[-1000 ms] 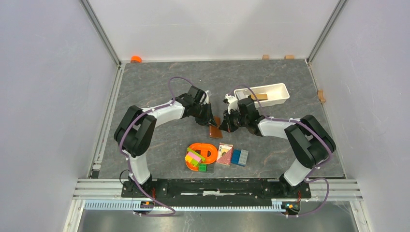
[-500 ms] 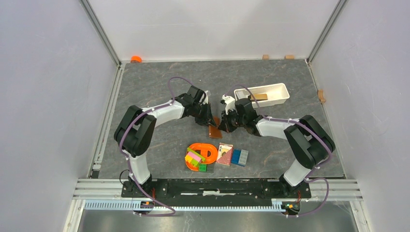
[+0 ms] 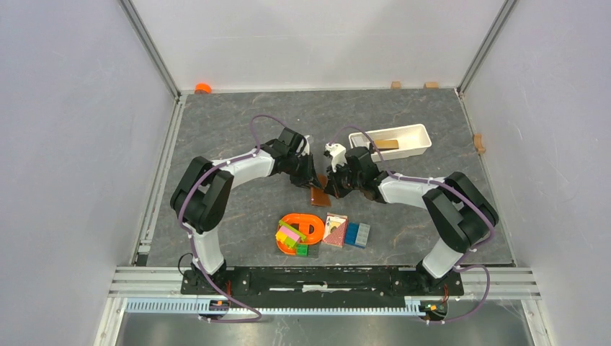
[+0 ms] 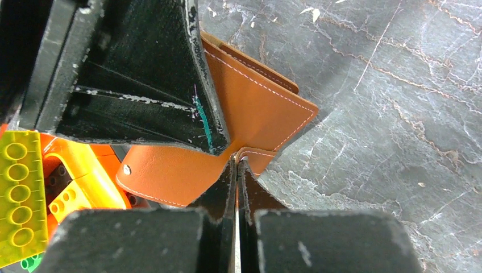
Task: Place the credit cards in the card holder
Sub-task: Close the card holder at the center of the board.
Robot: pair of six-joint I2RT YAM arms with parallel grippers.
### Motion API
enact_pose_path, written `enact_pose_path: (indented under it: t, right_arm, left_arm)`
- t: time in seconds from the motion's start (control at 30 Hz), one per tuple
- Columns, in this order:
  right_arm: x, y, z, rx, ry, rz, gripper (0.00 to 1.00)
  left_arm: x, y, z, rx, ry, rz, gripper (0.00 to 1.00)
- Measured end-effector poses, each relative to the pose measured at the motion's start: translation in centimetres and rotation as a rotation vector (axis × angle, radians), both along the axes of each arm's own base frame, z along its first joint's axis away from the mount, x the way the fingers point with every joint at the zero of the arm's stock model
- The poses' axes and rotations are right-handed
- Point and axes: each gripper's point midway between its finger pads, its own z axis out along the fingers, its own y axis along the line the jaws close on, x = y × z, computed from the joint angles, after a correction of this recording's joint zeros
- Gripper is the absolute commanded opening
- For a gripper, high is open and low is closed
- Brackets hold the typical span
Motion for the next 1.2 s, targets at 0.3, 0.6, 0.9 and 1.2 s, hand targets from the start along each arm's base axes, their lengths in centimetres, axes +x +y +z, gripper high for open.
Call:
enact_pose_path:
  t: [0.3, 0.6, 0.9, 1.2]
  right_arm:
    - [0.0, 0.2, 0.0, -0.044, -0.012, -0.002, 0.0]
    - [0.0, 0.5, -0.2, -0.078, -0.023, -0.016, 0.0]
    - [0.0, 0.7, -0.4, -0.091, -0.028, -0.024, 0.0]
    - [0.0, 1.2, -0.5, -0.105, -0.03, -0.025, 0.0]
  left_arm:
    - [0.1, 0.0, -0.1, 0.0, 0.006, 0.008, 0.02]
    - [0.1, 0.2, -0.3, -0.003, 0.024, 0.031, 0.02]
    - [0.2, 0.3, -0.5, -0.006, 0.034, 0.049, 0.02]
    - [0.3, 0.6, -0.7, -0.006, 0.044, 0.065, 0.02]
